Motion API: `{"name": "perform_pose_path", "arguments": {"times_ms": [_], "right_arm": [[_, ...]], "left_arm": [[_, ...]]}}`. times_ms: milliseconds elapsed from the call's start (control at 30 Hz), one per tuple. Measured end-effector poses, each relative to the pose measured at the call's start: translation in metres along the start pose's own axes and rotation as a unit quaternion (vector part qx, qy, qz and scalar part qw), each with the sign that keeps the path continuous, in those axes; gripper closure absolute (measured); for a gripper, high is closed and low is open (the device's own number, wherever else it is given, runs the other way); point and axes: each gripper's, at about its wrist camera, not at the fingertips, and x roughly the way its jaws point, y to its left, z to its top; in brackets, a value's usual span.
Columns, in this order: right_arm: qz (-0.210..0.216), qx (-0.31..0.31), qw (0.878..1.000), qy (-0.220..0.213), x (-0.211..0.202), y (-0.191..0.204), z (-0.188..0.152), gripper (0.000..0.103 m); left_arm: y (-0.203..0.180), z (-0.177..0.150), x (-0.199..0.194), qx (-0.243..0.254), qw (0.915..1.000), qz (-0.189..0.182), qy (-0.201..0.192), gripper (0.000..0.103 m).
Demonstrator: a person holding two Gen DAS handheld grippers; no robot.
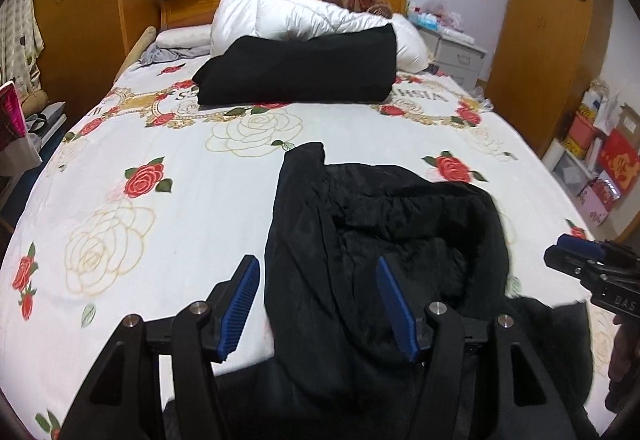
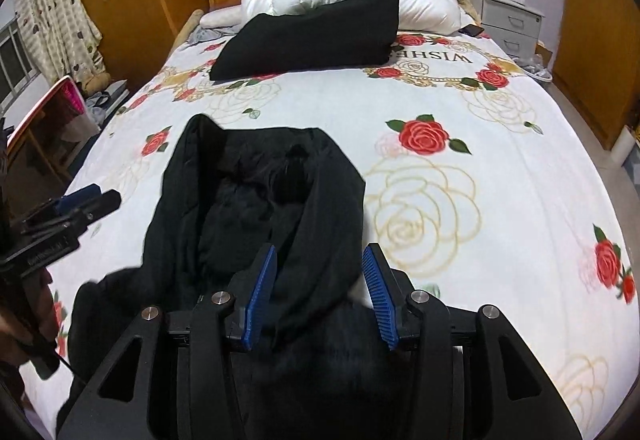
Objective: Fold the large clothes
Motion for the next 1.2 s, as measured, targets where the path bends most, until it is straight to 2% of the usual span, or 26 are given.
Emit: {"name": "perform_pose_path", "arguments": {"times_ms": [267,300,333,367,400,433,467,633,867,1067,1200], "right_arm": [[-0.023,-0.010,0.999,0.021,0.066,-0.004,0.034,0.057],[-0.024,-0.013,0.999,0.023,0.072,-0.004,0.038,0.057],[-0.025,-0.015,0.999,0.026,0.076,-0.004,0.040,0.057],[-0.026,-0.018,0.999,0.030,0.081,-0.004,0.042,0.060],[-0.023,-0.019,0.999,0.034,0.085,-0.004,0.042,0.082],[-0.023,-0.021,0.999,0.040,0.087,-0.003,0.042,0.090],[-0.023,-0.025,0.999,0.040,0.087,-0.001,0.041,0.093],[-0.013,-0.041,0.999,0.009,0.051,0.005,0.034,0.095],[0.012,-0.041,0.999,-0.024,-0.031,0.015,0.005,0.096],[0.037,-0.029,0.998,-0.030,-0.091,0.028,-0.050,0.096],[0.047,-0.020,0.999,-0.010,-0.107,0.032,-0.093,0.096]], "left_arm": [[-0.001,0.026,0.071,-0.002,0.9997,0.019,0.015,0.040],[-0.001,0.028,0.077,-0.001,0.9997,0.019,0.016,0.045],[-0.003,0.030,0.083,0.002,0.9997,0.018,0.017,0.062],[-0.004,0.031,0.088,0.006,0.9996,0.017,0.021,0.074],[-0.005,0.031,0.093,0.008,0.9994,0.015,0.029,0.095],[-0.006,0.031,0.095,0.008,0.9994,0.014,0.032,0.098],[-0.006,0.029,0.091,0.007,0.9996,0.011,0.023,0.098],[-0.004,0.020,0.050,-0.006,0.9999,-0.009,-0.013,0.100],[0.001,-0.003,-0.045,-0.031,0.9970,-0.043,-0.055,0.100],[0.004,-0.052,-0.116,-0.048,0.9945,-0.064,-0.067,0.100],[0.011,-0.096,-0.140,-0.068,0.9942,-0.067,-0.050,0.100]]}}
